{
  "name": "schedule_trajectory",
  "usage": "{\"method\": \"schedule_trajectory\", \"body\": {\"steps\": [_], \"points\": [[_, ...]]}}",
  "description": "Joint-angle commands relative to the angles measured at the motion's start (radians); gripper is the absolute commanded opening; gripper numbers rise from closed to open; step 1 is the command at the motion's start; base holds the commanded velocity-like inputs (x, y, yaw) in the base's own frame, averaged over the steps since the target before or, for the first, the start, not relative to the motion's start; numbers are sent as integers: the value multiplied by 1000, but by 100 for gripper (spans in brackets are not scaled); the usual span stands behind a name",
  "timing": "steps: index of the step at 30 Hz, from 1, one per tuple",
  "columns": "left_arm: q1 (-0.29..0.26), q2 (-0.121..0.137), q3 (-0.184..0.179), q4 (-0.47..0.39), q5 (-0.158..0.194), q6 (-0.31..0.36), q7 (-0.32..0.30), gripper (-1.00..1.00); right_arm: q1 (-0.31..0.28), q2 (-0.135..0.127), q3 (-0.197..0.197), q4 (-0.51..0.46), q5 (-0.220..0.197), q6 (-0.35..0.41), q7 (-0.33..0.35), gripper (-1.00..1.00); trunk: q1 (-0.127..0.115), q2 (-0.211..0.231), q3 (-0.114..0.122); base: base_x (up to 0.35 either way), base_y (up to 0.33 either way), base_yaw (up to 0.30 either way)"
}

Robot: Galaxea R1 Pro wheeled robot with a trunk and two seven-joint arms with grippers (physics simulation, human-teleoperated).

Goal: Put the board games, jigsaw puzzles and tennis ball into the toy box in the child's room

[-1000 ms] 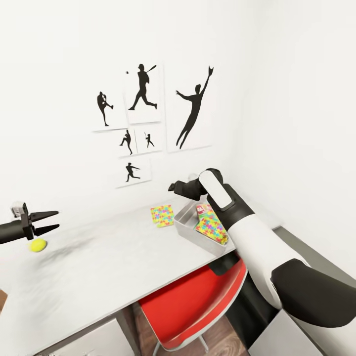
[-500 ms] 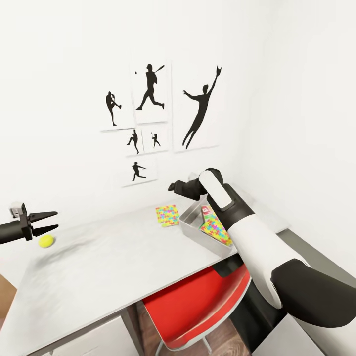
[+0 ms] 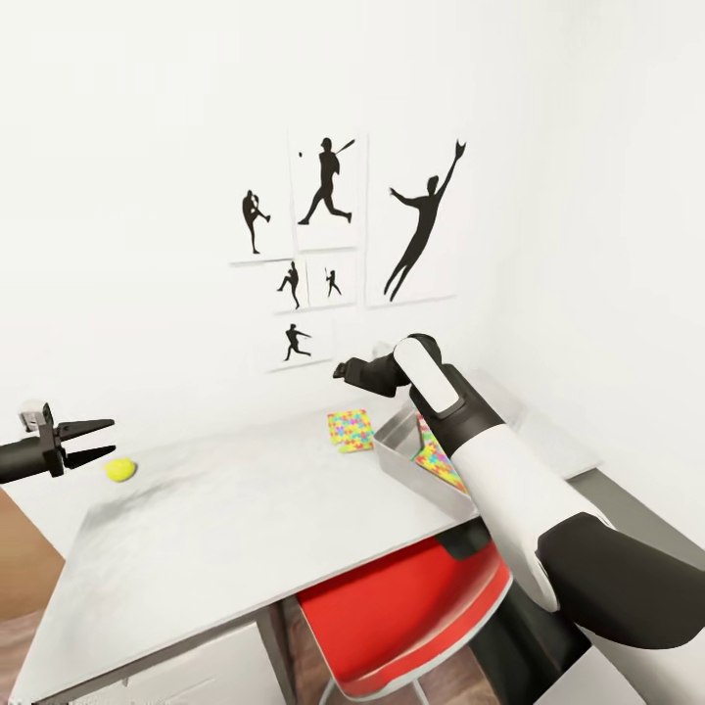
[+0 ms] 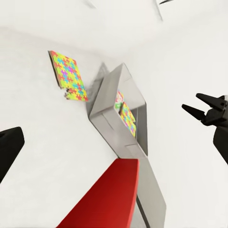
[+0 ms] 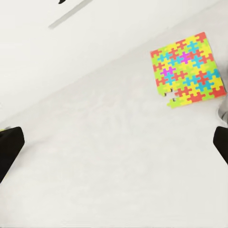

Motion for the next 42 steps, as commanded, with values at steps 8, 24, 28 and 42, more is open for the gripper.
{"method": "schedule_trajectory", "body": {"steps": [8, 24, 28, 42], "points": [[-1, 1, -6, 1, 4, 10, -4, 100, -1, 0, 1, -1, -9, 0, -10, 100, 1, -2, 8, 0, 0, 173], [-1, 1, -7, 16, 2, 8, -1, 100, -1, 0, 3, -1, -9, 2, -8, 100, 1, -2, 12, 36, -87, 36], [-1, 1, -6, 19, 2, 7, -2, 100, -1, 0, 3, -1, -9, 2, -8, 100, 1, -2, 12, 6, -10, 0], [-1, 0, -6, 20, 1, 7, -1, 100, -1, 0, 4, -1, -9, 2, -9, 100, 1, -2, 12, 19, -12, 1]]}}
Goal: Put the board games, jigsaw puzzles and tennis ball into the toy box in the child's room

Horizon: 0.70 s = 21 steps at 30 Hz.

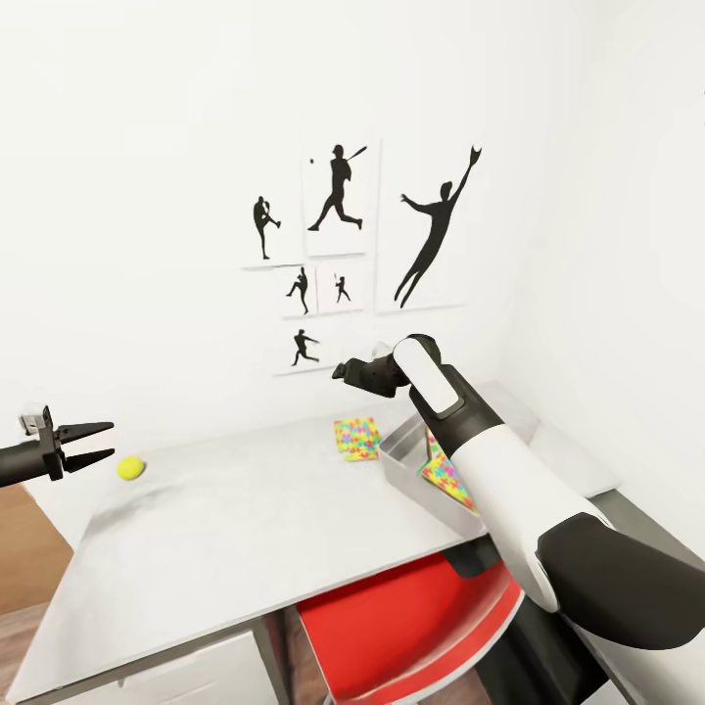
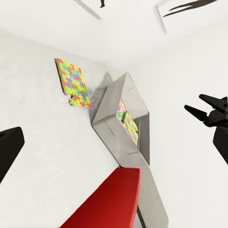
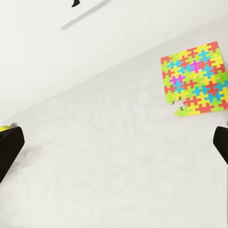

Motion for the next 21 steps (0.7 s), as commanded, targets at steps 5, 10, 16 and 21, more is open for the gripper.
{"method": "schedule_trajectory", "body": {"steps": [5, 10, 16, 21], "points": [[-1, 1, -6, 0, 4, 11, -4, 100, -1, 0, 1, -2, -9, 0, -10, 100, 1, -2, 0, 172, -152, 150], [-1, 1, -6, 0, 4, 11, -7, 100, -1, 0, 1, -2, -9, 1, -10, 100, 1, -2, 4, 51, -47, 227], [-1, 1, -6, 0, 5, 11, -7, 100, -1, 0, 1, -2, -9, 1, -9, 100, 1, -2, 6, 8, -82, 135], [-1, 1, -6, 0, 5, 11, -7, 100, -1, 0, 1, -2, -9, 2, -9, 100, 1, -2, 6, 66, -93, 22]]}}
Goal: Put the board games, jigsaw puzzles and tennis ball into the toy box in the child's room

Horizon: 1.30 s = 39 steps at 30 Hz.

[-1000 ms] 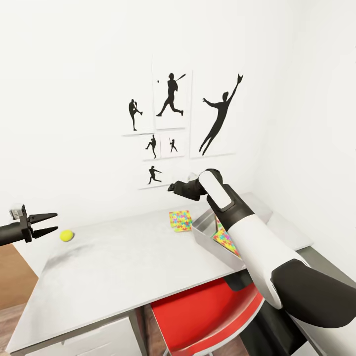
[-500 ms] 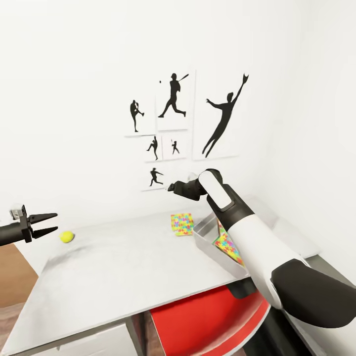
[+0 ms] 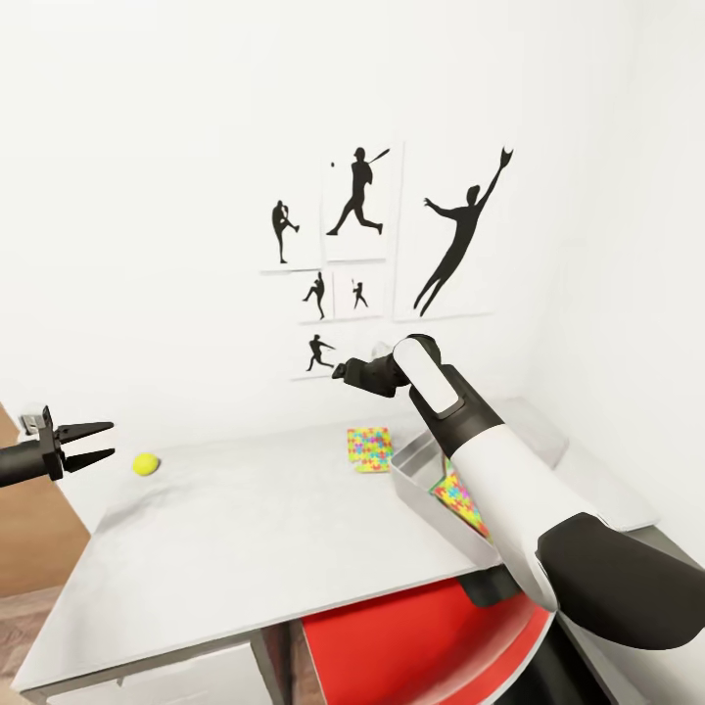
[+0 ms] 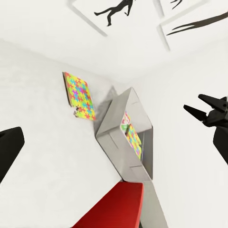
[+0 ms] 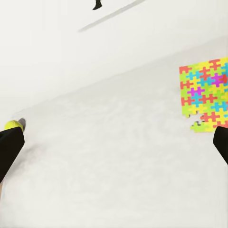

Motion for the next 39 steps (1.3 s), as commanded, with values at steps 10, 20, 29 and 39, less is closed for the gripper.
{"method": "schedule_trajectory", "body": {"steps": [10, 20, 29, 39], "points": [[-1, 1, -6, 0, 4, 11, -4, 100, -1, 0, 1, -1, -9, 0, -11, 100, 1, -2, -2, 29, -2, 2], [-1, 1, -6, 0, 4, 11, -4, 100, -1, 0, 1, -1, -8, -1, -12, 100, 1, -2, -2, 83, 46, 0], [-1, 1, -6, 0, 4, 11, -4, 100, -1, 0, 1, -1, -8, -1, -12, 100, 1, -2, -2, 88, 2, 0], [-1, 1, -5, 0, 4, 11, -4, 100, -1, 0, 1, -1, -8, -1, -12, 100, 1, -2, -2, 28, 0, 0]]}}
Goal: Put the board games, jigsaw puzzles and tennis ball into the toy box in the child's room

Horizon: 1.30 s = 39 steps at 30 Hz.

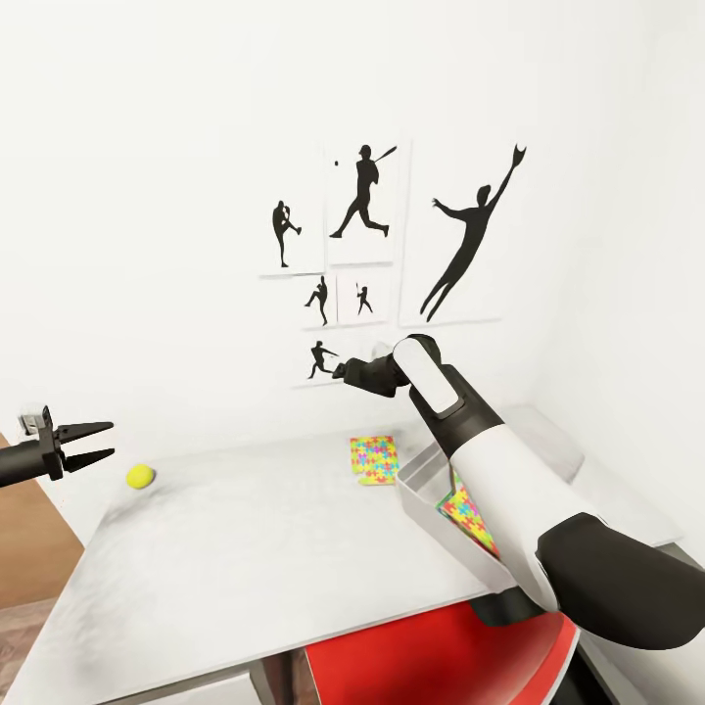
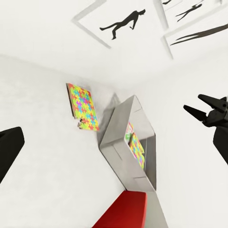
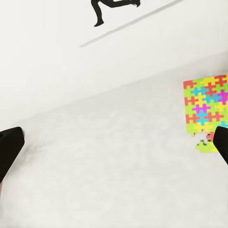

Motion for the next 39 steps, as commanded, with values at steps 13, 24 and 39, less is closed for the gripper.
{"method": "schedule_trajectory", "body": {"steps": [13, 24, 39], "points": [[-1, 1, -6, 0, 4, 11, -4, 100, -1, 0, 1, -1, -10, 1, -12, 100, 1, -2, -2, 2, 0, 0], [-1, 1, -5, 0, 3, 11, -4, 100, -1, 0, 5, -21, -10, -3, -15, 100, 1, -2, -2, 0, 0, 0], [-1, 33, -15, 0, -4, -52, 10, 100, -42, 0, -9, -12, -19, 82, -151, 100, 1, -2, -12, 0, 0, 56]]}}
